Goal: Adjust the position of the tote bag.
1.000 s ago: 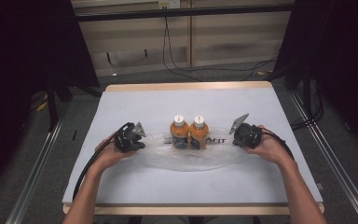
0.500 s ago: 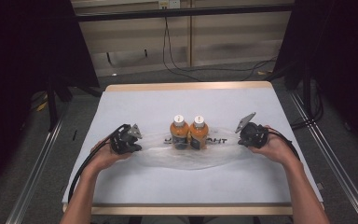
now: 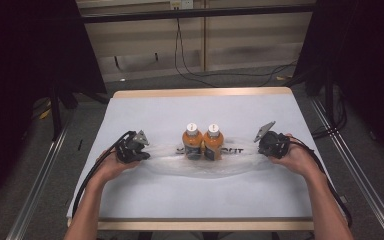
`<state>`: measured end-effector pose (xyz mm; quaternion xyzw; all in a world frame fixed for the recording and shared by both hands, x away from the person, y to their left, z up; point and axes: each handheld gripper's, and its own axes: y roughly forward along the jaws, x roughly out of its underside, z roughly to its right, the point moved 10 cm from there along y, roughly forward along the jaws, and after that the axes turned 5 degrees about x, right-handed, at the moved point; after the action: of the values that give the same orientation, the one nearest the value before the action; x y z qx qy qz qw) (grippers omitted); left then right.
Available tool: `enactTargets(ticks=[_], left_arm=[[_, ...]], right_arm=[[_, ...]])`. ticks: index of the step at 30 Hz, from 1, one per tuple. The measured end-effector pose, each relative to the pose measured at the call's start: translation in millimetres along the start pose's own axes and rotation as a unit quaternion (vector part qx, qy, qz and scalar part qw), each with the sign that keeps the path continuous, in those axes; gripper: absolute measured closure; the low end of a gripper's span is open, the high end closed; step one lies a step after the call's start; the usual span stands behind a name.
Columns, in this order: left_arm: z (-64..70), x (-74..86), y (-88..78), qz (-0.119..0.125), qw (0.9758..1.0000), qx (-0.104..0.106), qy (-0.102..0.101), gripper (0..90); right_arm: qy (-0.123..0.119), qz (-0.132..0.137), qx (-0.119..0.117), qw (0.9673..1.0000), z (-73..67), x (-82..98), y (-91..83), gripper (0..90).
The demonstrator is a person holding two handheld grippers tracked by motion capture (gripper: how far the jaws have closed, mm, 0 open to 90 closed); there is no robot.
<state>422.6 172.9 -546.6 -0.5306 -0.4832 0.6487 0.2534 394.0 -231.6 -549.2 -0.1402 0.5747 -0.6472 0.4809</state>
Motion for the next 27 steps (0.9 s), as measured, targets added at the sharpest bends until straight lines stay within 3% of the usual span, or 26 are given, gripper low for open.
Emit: enactTargets(ticks=[3, 6, 10, 13, 16, 20, 21, 22, 25, 27], left_arm=[[1.6, -0.1, -0.5, 0.007, 0.9998, 0.013, -0.015, 90.0], [2.1, -0.9, -2.3, 0.022, 0.9991, 0.026, -0.025, 90.0], [8.3, -7.6, -2.4, 0.037, 0.9984, 0.037, -0.023, 90.0], [11.4, -16.0, -9.2, 0.065, 0.9967, 0.041, -0.025, 90.0], [15.5, -25.0, -19.9, 0.103, 0.9926, 0.057, -0.029, 90.0], [23.5, -37.5, -33.3, 0.143, 0.9876, 0.060, -0.021, 90.0], [25.3, -40.6, -37.7, 0.155, 0.9857, 0.062, -0.022, 90.0], [27.1, -44.2, -42.4, 0.171, 0.9827, 0.067, -0.022, 90.0], [31.0, -53.7, -53.8, 0.203, 0.9766, 0.068, -0.021, 90.0], [34.6, -59.4, -58.4, 0.218, 0.9732, 0.073, -0.019, 90.0]], right_arm=[[0.009, 0.006, -0.005, 0.9999, 0.6, -0.5, -0.2, 90.0], [0.031, 0.034, -0.019, 0.9987, -0.4, -3.9, -3.1, 90.0], [0.038, 0.070, -0.044, 0.9958, -3.7, -14.2, -10.9, 90.0], [0.045, 0.086, -0.050, 0.9940, -6.3, -20.6, -15.6, 90.0], [0.053, 0.100, -0.067, 0.9913, -10.2, -25.6, -19.1, 90.0], [0.058, 0.114, -0.079, 0.9886, -16.6, -32.5, -23.1, 90.0], [0.060, 0.134, -0.086, 0.9854, -17.7, -38.2, -28.3, 90.0], [0.060, 0.134, -0.086, 0.9854, -17.7, -38.2, -28.3, 90.0], [0.073, 0.164, -0.097, 0.9790, -18.4, -46.0, -38.3, 90.0], [0.078, 0.173, -0.095, 0.9771, -17.6, -49.4, -41.9, 90.0]])
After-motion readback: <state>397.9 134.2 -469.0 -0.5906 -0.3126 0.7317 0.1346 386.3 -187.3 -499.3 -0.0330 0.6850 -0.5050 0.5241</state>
